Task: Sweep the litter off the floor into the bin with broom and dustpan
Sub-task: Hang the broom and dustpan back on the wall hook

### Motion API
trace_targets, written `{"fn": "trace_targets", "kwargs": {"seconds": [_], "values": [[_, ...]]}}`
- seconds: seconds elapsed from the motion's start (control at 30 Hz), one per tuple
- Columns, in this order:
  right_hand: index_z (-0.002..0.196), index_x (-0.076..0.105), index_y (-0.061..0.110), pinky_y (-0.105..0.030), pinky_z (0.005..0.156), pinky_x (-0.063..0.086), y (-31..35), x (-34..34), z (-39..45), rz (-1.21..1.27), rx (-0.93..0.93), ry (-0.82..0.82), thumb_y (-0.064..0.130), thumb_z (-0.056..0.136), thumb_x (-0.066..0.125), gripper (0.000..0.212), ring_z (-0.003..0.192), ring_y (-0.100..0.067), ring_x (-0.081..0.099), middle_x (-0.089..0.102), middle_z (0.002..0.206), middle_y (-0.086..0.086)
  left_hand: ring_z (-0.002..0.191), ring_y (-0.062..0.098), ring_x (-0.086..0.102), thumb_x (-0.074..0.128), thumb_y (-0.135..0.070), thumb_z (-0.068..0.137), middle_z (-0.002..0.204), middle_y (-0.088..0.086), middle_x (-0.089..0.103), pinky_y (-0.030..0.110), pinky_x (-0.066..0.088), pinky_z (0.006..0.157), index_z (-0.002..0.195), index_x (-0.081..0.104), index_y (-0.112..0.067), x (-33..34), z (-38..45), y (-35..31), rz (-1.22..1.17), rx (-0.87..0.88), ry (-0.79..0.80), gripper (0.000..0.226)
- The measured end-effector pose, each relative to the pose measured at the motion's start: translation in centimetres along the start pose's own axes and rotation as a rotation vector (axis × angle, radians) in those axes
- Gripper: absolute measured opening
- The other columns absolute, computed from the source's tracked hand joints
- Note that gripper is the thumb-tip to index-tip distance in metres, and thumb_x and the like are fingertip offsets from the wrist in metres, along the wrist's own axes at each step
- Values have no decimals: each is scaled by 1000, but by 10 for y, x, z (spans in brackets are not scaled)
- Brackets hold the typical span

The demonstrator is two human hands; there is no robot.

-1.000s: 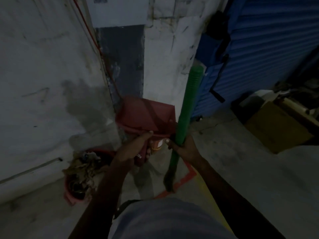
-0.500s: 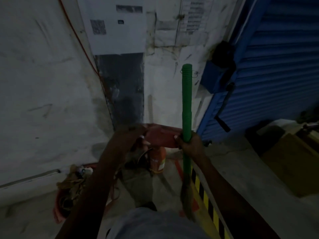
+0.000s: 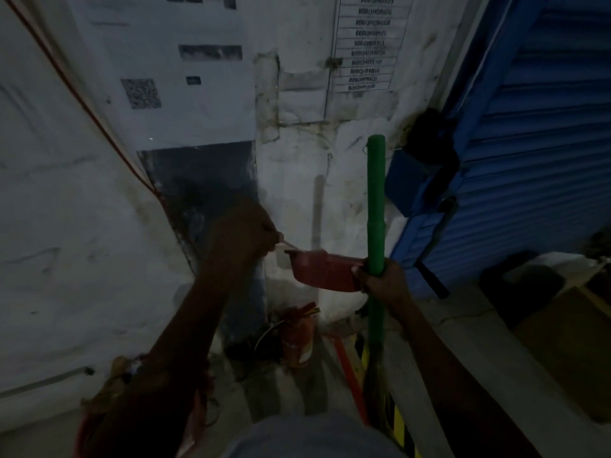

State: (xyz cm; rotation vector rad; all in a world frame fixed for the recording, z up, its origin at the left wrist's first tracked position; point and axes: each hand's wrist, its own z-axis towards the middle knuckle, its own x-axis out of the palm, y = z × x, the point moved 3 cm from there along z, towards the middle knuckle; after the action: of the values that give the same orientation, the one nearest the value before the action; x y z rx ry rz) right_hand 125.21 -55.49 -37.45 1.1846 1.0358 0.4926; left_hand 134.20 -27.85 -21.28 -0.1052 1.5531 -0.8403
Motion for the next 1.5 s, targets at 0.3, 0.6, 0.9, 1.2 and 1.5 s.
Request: {"fn": "trace_targets", "kwargs": {"seconds": [0.3,0.6,0.9,1.2,1.5], "values": [[76,66,-5,-26,48,51,-27,-23,56,6,34,109,16,83,80,26,53,-14,65,68,64,-15,76,22,72,71,-19,89,77,2,64,27,50,61,65,47,-22,32,57,-9,243,-229,253,34],[87,74,20,-33,65,60,-34,-38,108,46,67,369,17,77,83,14,75,-22,73,75,78,-4,60,10,63,75,-19,91,80,0,64,10,45,49,88,70,-3,48,82,-70,-79,-184,-21,16],[107,72,22,-32,56,55,8,-43,113,221,-44,485,15,86,77,23,63,-19,67,73,80,-11,47,10,54,76,-24,91,59,0,69,23,43,42,96,71,-14,50,105,-98,-500,-149,-89,13],[110,72,7,-31,59,54,98,-30,107,533,-105,518,14,88,72,23,64,-17,63,76,104,-7,55,16,55,69,-25,95,63,4,68,24,49,49,110,72,-12,23,114,-106,-681,-63,-34,20],[109,70,1,-35,58,54,159,0,101,589,-182,578,9,86,73,25,58,-26,58,74,101,-16,51,15,53,66,-21,97,67,6,68,23,47,49,116,70,-10,-5,112,-88,-759,-50,-46,21]]}}
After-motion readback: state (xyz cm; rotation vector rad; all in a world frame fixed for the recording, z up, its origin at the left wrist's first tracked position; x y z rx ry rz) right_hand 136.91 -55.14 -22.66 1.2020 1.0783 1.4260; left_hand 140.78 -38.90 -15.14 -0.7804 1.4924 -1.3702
